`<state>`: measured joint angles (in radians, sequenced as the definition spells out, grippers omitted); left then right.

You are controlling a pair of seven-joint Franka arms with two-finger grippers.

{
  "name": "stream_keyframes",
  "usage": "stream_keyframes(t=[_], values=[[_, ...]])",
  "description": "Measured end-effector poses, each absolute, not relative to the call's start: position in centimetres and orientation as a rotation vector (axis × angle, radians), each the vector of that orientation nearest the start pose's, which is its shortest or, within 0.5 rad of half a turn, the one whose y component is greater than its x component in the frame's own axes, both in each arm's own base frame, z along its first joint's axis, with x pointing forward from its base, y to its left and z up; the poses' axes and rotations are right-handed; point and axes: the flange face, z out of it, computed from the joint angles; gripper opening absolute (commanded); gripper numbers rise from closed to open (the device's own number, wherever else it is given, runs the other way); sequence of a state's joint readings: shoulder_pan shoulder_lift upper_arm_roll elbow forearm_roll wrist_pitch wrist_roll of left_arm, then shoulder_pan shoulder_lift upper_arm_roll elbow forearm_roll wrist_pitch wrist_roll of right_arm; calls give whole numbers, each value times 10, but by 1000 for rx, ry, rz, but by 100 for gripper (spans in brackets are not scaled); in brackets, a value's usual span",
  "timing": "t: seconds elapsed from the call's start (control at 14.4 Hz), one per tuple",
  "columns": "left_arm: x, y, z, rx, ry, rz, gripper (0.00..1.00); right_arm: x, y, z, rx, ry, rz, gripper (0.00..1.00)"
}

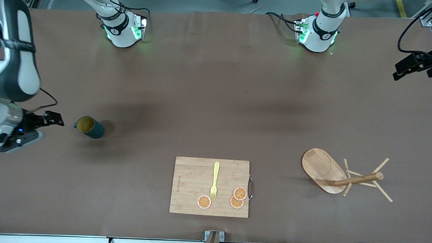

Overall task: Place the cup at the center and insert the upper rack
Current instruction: 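Grasp the teal mug by its rim with the right gripper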

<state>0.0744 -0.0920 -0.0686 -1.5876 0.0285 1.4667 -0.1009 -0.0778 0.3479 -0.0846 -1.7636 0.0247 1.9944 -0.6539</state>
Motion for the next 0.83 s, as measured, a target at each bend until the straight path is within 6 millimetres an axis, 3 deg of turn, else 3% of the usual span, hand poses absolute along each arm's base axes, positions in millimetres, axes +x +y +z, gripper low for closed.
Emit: stream_keyframes(t=[0.14, 0.35, 0.56, 0.63, 0.7, 0.77, 0.83], values=[[514, 13, 659, -3099, -195, 42, 100, 609, -95, 317, -3000, -772, 167, 100], [515, 10, 657, -3099, -186, 48, 100, 592, -91, 280, -3015, -789, 110, 97], [517, 7, 655, -3099, -177, 55, 100, 576, -88, 251, -3022, -798, 86, 62], [517, 7, 655, -3099, -178, 55, 100, 574, -87, 244, -3025, -800, 79, 43], [517, 7, 655, -3100, -178, 53, 100, 573, -87, 239, -3025, -802, 77, 17], [517, 7, 656, -3100, -178, 51, 100, 573, -87, 236, -3026, -803, 77, 1], [517, 7, 656, -3100, -178, 50, 100, 573, -86, 234, -3024, -801, 77, 0]])
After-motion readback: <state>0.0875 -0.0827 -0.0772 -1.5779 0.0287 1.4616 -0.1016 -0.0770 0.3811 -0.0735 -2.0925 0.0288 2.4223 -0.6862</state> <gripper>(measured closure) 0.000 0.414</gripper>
